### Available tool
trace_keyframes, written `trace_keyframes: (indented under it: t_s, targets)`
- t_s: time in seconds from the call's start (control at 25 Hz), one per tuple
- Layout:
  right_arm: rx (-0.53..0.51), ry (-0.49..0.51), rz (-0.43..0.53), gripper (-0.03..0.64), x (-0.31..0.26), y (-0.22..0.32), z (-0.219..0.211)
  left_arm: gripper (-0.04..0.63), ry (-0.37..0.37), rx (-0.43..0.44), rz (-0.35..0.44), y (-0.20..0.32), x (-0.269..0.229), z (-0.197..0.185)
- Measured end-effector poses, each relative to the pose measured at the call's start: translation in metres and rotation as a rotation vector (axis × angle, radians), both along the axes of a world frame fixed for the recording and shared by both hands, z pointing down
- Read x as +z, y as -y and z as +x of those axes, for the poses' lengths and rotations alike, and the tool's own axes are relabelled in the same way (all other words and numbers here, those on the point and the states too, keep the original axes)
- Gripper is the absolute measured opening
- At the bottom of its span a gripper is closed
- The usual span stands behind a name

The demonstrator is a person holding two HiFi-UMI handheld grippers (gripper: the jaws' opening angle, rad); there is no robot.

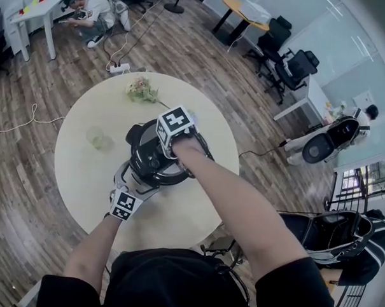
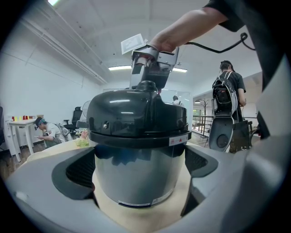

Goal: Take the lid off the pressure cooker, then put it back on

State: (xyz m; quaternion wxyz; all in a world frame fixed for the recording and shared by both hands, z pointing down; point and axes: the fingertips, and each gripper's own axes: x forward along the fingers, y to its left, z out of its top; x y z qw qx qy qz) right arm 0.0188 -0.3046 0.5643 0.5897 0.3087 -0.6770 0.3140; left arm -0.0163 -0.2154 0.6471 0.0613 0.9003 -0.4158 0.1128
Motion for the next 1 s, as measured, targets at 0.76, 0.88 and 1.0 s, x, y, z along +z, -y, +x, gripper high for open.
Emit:
trace_keyframes:
  t_s: [0.76,0.88,1.0]
  targets:
    - [0.003,0.057,0.008,0.285,-0.077,0.025,0.037,0.591,0.008,0.001,-0.005,-0.003,0.003,-0.001]
    - [0.05,0.056,0.026,0.285,-0.089,0.036,0.069,0.591,0.007,0.001,-0.006,-0.002,0.003,-0.001]
    - [0.111,0.043,0.04,0.285,-0.096,0.044,0.113,0.591,0.008,0.0,-0.008,-0.001,0.001,0.0]
